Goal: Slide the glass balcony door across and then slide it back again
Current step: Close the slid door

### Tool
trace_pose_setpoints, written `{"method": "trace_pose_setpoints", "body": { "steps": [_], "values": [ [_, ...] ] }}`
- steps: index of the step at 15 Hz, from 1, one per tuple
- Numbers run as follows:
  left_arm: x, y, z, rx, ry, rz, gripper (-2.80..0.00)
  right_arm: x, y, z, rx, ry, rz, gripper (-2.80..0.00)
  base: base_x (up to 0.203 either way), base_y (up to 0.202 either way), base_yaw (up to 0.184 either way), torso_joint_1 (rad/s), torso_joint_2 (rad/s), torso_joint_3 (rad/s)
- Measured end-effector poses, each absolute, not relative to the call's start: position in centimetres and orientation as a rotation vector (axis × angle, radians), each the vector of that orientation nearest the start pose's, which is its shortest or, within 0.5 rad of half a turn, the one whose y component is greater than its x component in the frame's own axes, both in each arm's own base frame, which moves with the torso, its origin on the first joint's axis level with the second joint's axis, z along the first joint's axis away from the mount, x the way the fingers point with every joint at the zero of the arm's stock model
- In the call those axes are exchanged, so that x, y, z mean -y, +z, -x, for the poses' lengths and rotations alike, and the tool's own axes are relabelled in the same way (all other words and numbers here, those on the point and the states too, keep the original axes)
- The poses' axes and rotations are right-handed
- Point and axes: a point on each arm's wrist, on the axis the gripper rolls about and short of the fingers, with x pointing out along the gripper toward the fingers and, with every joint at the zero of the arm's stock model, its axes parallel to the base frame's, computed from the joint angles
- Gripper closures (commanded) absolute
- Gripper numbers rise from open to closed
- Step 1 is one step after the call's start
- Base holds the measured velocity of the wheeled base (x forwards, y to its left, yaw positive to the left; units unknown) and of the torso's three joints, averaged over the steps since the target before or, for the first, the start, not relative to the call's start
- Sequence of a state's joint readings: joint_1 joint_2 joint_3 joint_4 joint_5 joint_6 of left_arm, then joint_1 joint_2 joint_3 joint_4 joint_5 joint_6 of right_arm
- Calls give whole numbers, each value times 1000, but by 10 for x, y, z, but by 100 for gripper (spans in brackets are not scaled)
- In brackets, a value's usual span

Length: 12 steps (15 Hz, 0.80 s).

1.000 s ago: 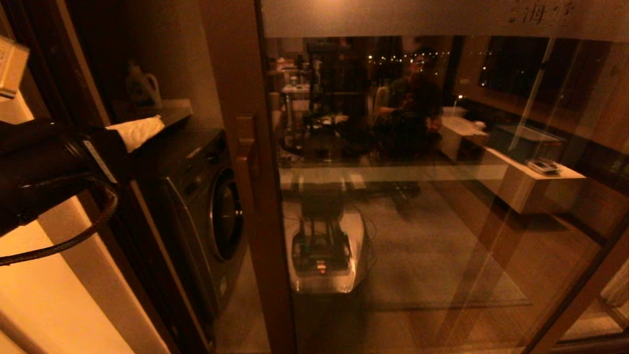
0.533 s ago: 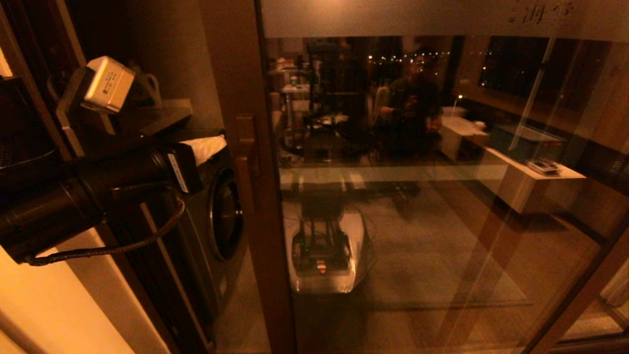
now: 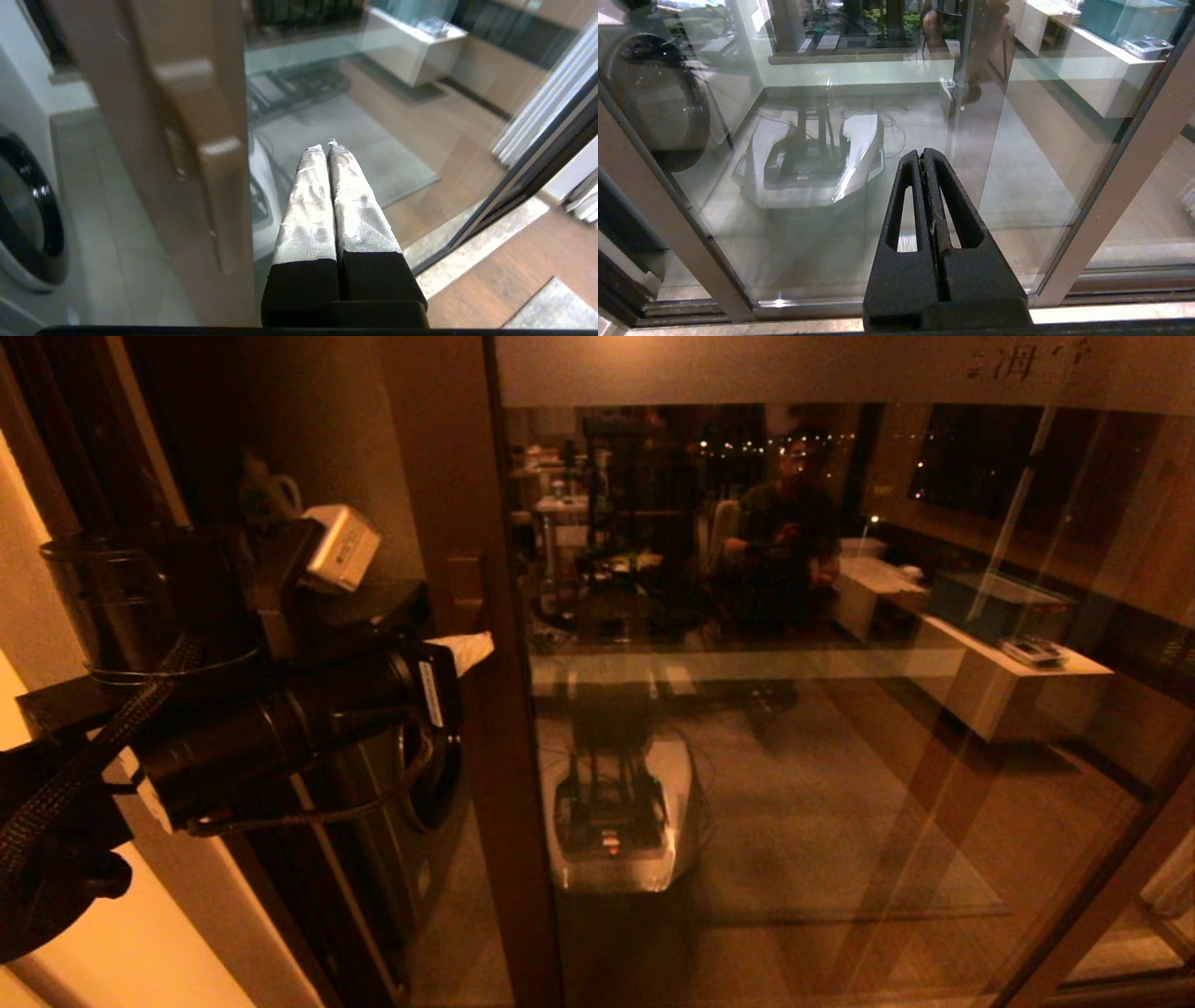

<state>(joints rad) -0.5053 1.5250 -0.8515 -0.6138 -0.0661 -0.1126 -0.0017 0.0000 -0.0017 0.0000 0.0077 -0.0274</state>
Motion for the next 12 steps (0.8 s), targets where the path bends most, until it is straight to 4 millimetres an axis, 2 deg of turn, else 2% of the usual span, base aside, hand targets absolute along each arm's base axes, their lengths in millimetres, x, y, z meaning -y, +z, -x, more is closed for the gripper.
{"method": "trace_pose_setpoints", "body": {
  "steps": [5, 12],
  "values": [
    [151, 233, -237, -128, -589, 84, 0, 0, 76, 23, 2, 7, 27, 0, 0, 0, 0, 0, 0, 0],
    [165, 218, -263, -62, -399, 94, 0, 0, 76, 23, 2, 6, 27, 0, 0, 0, 0, 0, 0, 0]
  ]
}}
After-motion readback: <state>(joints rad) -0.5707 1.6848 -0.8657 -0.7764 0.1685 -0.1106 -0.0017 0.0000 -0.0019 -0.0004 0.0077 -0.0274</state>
